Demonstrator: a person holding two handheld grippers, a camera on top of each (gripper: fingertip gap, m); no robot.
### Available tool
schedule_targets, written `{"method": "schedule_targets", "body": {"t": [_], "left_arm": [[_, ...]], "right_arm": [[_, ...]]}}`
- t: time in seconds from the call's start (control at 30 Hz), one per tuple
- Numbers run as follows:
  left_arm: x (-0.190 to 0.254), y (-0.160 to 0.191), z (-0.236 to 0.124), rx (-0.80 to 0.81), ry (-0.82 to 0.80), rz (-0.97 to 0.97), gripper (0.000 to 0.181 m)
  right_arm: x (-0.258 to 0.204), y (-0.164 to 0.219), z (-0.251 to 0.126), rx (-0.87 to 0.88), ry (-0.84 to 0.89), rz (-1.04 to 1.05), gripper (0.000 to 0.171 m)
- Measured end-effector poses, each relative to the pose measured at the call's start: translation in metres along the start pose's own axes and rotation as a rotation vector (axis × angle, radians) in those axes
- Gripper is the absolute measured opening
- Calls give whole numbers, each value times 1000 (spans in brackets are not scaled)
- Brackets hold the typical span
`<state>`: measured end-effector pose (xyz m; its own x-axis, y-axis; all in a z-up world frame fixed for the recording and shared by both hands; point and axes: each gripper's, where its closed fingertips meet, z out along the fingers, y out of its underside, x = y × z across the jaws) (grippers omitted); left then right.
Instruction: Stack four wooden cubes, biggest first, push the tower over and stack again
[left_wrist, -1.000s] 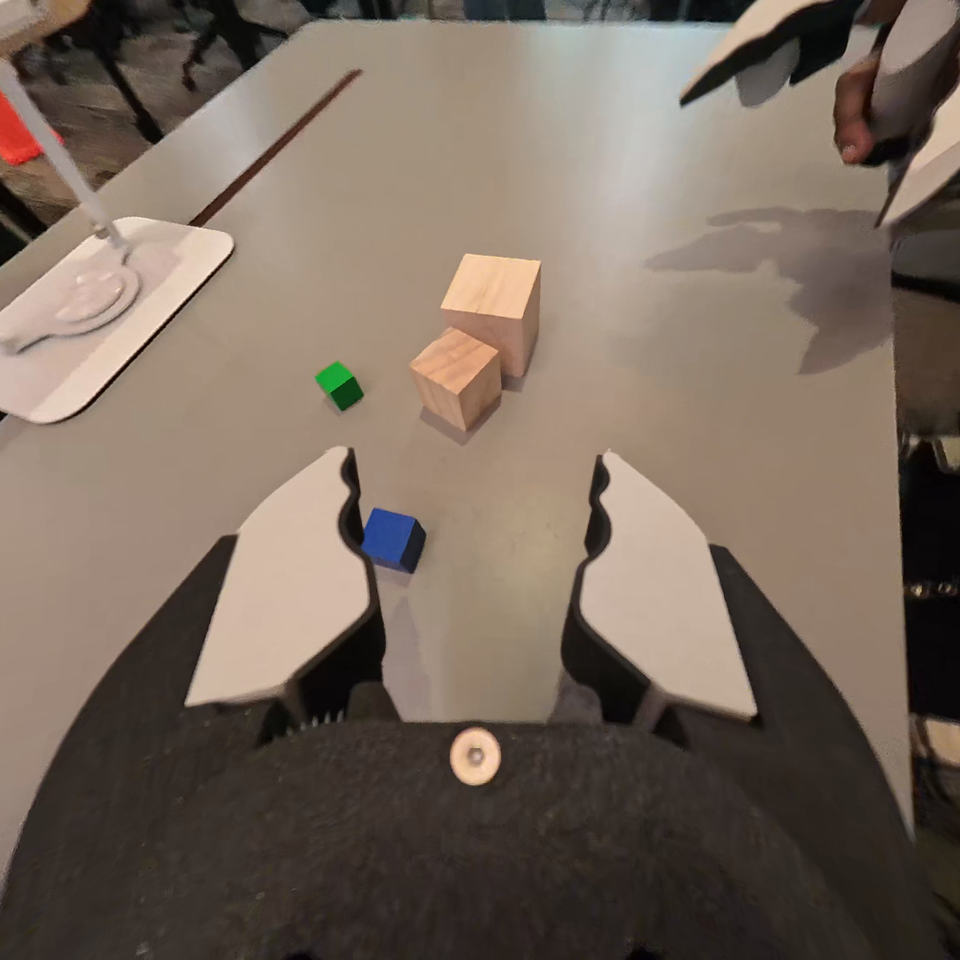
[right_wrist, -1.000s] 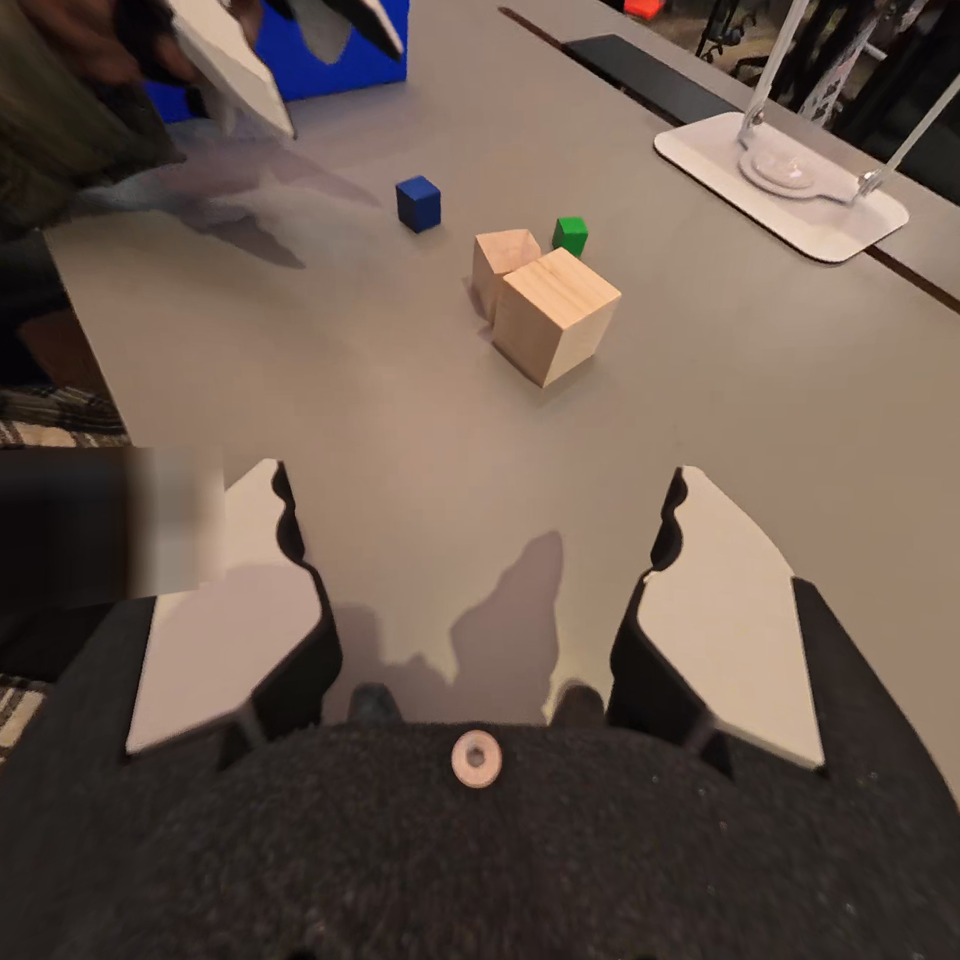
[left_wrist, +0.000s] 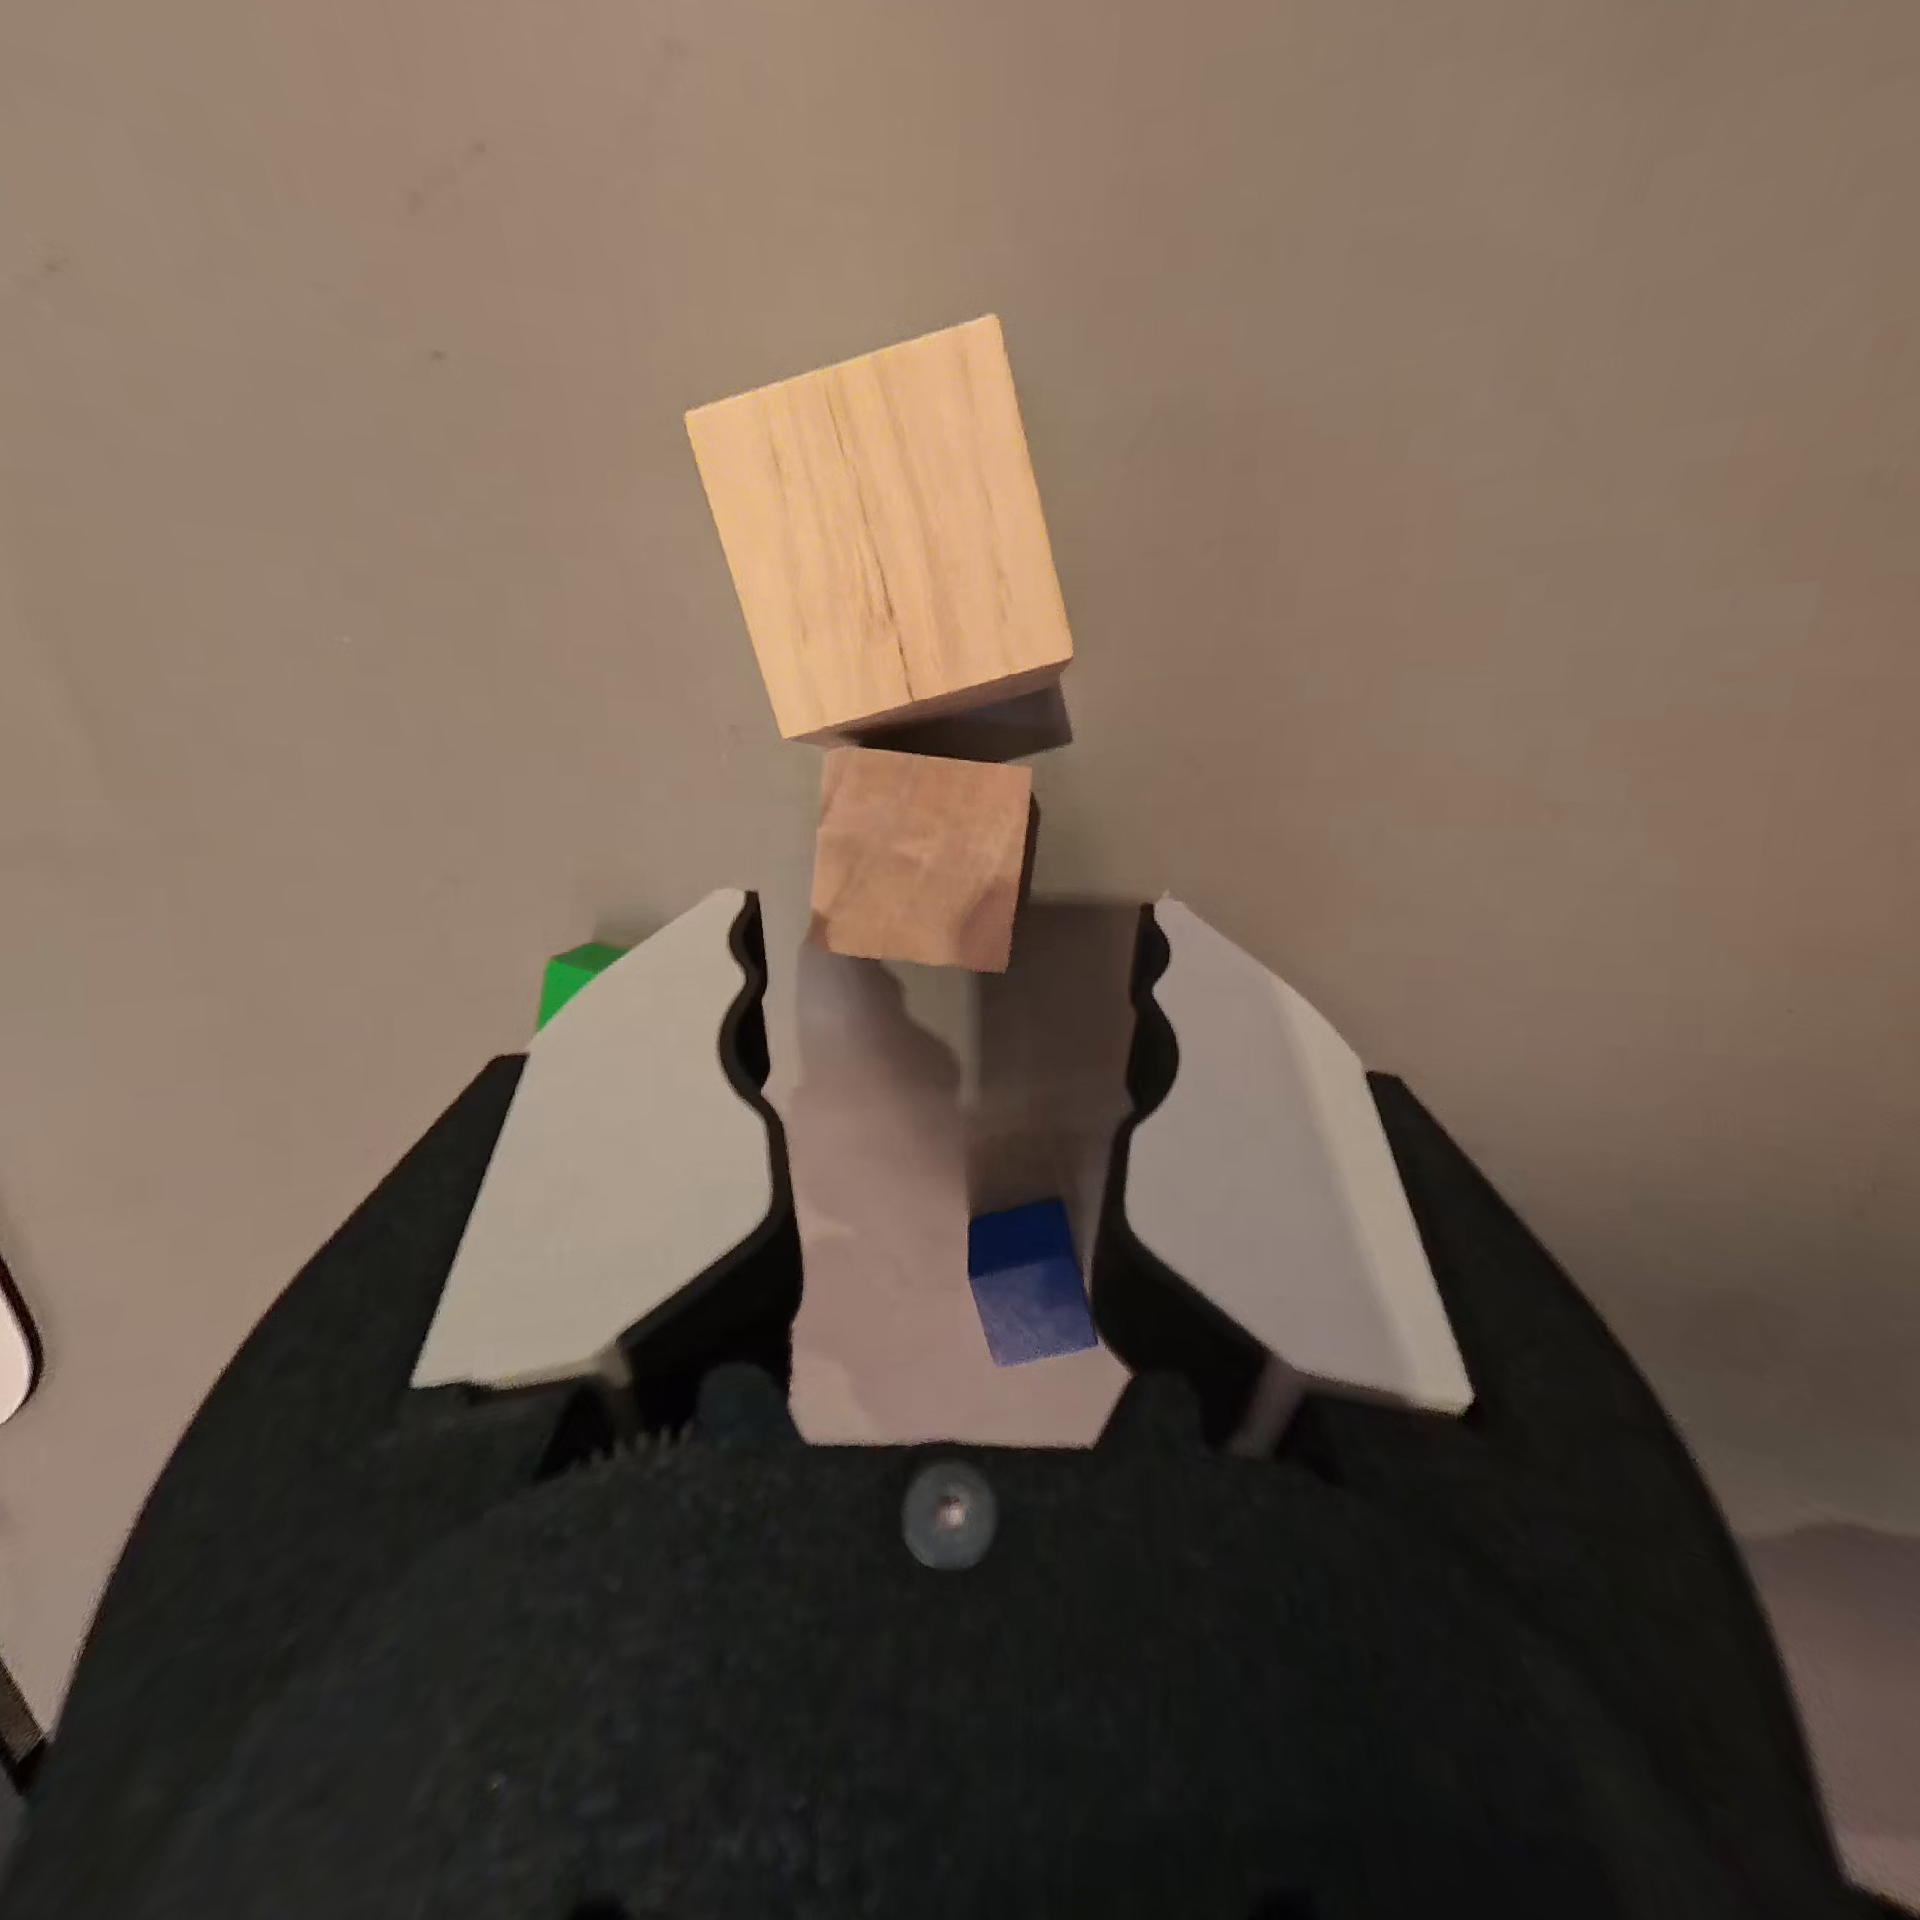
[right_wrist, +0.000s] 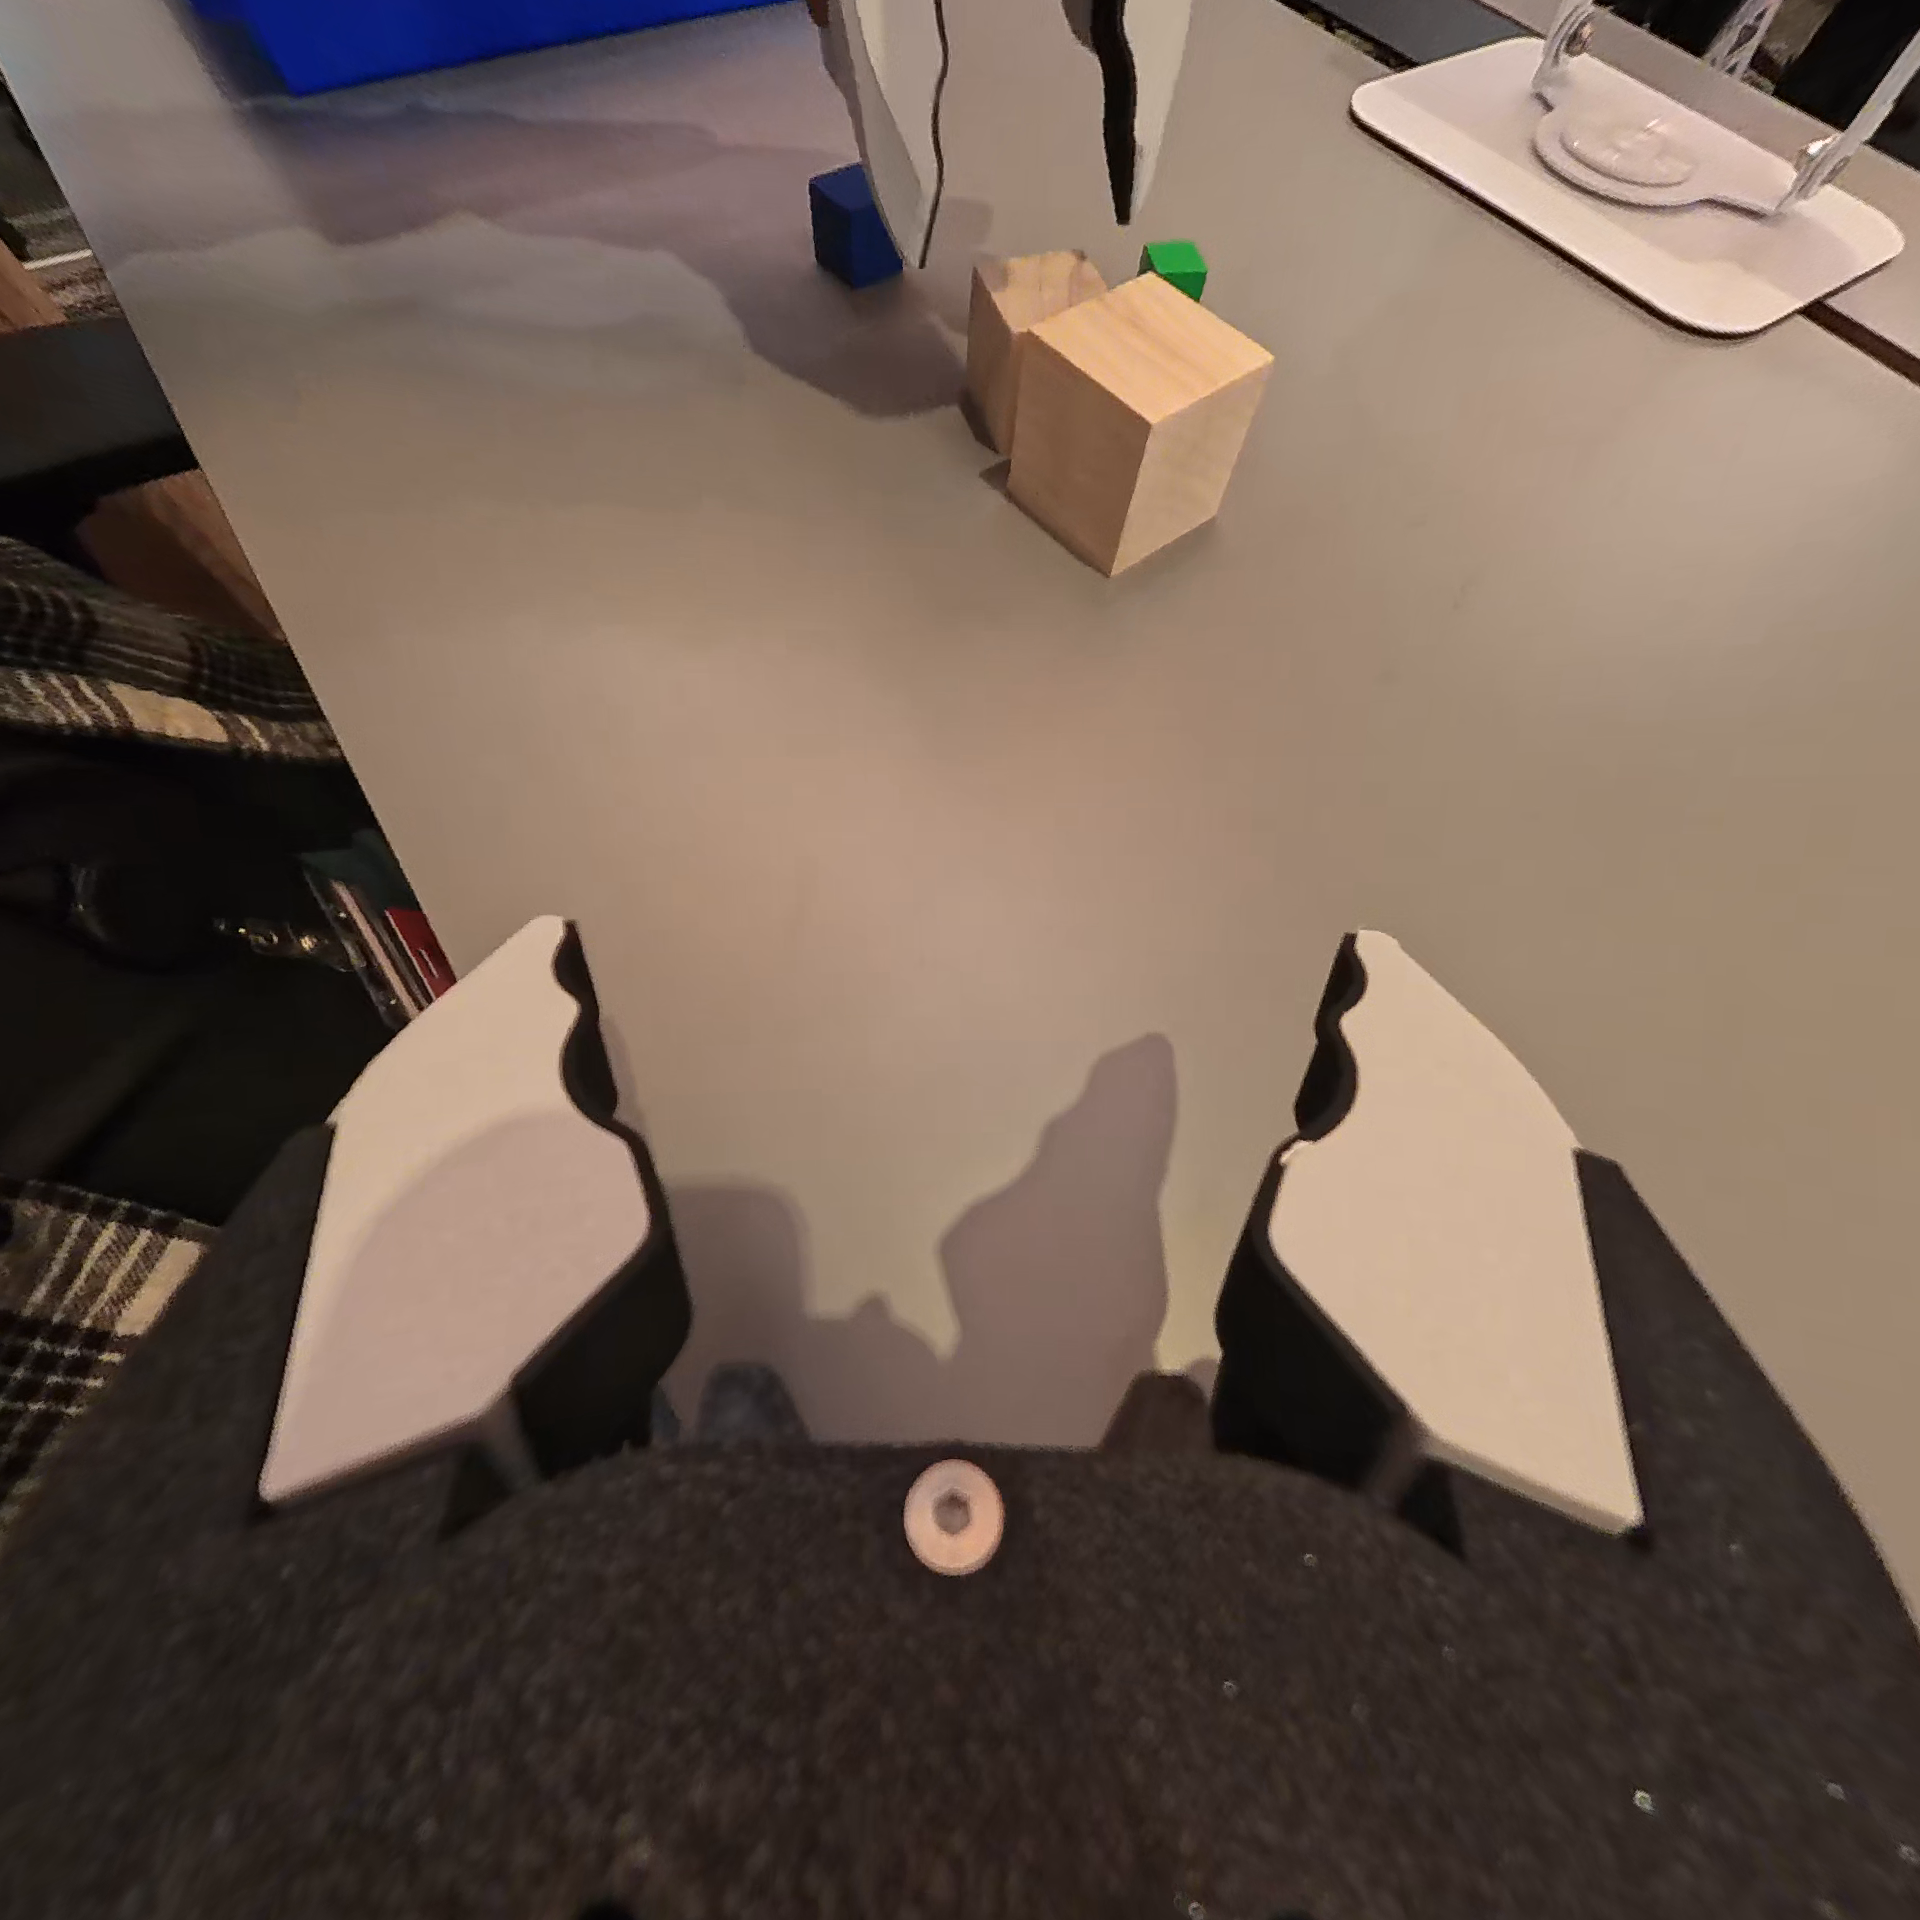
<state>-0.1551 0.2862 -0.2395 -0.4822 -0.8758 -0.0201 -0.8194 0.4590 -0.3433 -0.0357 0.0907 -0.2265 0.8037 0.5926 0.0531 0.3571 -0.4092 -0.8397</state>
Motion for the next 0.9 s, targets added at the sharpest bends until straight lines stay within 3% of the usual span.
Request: {"method": "schedule_targets", "body": {"t": [0.03,0.47,0.67,0.9], "left_arm": [[-1,0,1,-3,-1,-1,68],[-3,5,15,-33,-12,0,67],[-5,10,25,-63,-5,-22,44],[-17,6,-16,-32,-53,-190,43]], "right_arm": [[-1,0,1,-3,-3,-1,128],[-3,3,4,-28,-12,-1,128],[-3,4,4,-32,-10,1,128],[-3,6,-1,-29,0,4,128]]}}
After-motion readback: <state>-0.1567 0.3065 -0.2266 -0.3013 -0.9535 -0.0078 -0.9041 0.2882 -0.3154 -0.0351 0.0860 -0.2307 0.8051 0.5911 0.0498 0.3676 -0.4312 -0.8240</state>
